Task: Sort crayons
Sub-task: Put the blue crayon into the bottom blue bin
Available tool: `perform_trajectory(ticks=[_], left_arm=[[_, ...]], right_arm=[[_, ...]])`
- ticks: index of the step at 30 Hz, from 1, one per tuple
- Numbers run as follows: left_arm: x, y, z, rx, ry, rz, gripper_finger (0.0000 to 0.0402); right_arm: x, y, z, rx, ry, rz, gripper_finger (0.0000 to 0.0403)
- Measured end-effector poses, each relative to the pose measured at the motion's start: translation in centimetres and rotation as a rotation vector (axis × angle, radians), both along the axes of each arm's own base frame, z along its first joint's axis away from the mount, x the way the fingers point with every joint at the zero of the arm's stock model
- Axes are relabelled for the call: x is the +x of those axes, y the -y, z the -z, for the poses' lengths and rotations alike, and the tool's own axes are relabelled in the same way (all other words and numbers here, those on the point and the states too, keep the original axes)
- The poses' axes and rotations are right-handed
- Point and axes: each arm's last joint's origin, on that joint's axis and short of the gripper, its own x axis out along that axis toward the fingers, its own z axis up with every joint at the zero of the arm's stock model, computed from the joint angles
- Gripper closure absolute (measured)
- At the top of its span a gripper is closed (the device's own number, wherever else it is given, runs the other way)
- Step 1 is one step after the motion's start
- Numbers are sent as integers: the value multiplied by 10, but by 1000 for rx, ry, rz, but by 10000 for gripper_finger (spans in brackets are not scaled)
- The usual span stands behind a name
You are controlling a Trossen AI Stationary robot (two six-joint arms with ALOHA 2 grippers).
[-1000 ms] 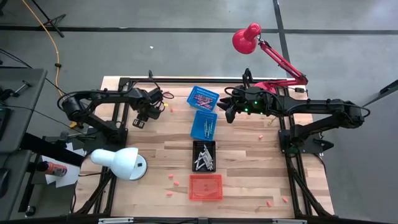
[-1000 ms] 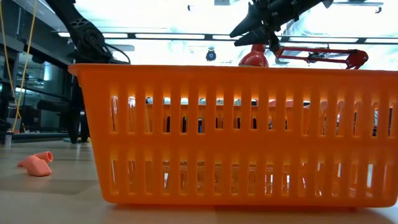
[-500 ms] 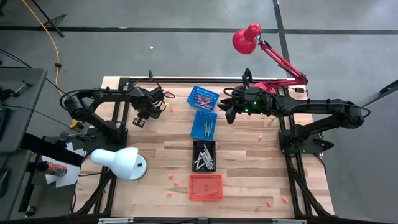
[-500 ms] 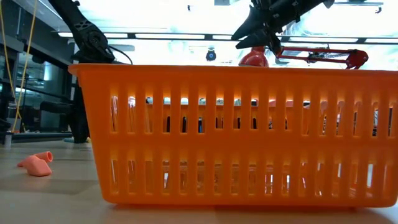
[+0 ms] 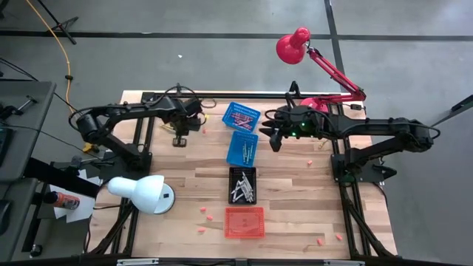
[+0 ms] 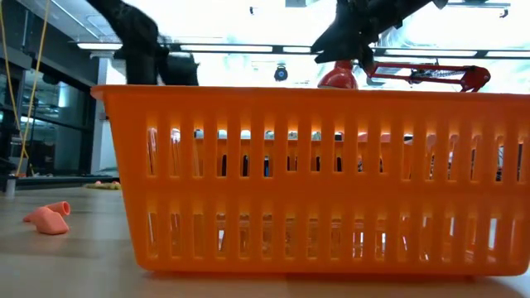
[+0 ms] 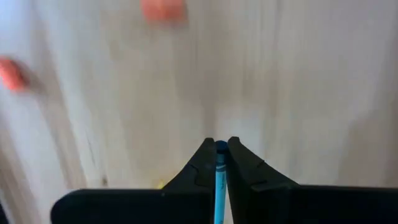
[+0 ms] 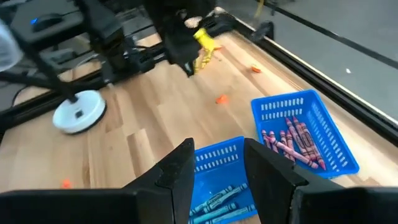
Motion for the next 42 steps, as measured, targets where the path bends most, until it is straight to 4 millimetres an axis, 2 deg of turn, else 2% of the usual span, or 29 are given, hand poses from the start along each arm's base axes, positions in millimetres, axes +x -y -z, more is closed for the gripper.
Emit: perform_trajectory(ticks=[5,10,14,18,21,24,34,38,42], left_arm=[[22,8,-49,-16,346,-203,401],[36,31,-98,-39,850,-405,401],[48,67,-112,-103,1200,-476,401],[60,105,-112,-152,1385,-485,401],[65,128,-118,-134,1474,-455,401],[66,138,-122,-112,1522,-426,401],[68,139,-120,-66,1498,-318,401],[81,127,-105,-17,1449,-330,401],[104,114,-73,-38,1335,-404,401]], right_arm=[[-7,-4,-8,-53,18,-95,269],[-20,-7,-18,-106,26,-137,269],[-27,-8,-24,-128,44,-162,269],[-28,-11,-26,-86,69,-253,269],[-26,-14,-27,-35,108,-337,269],[-25,-16,-30,-24,136,-376,269],[-22,-14,-38,16,231,-338,269],[-22,-13,-41,11,264,-282,269],[-21,-12,-44,2,293,-244,269]])
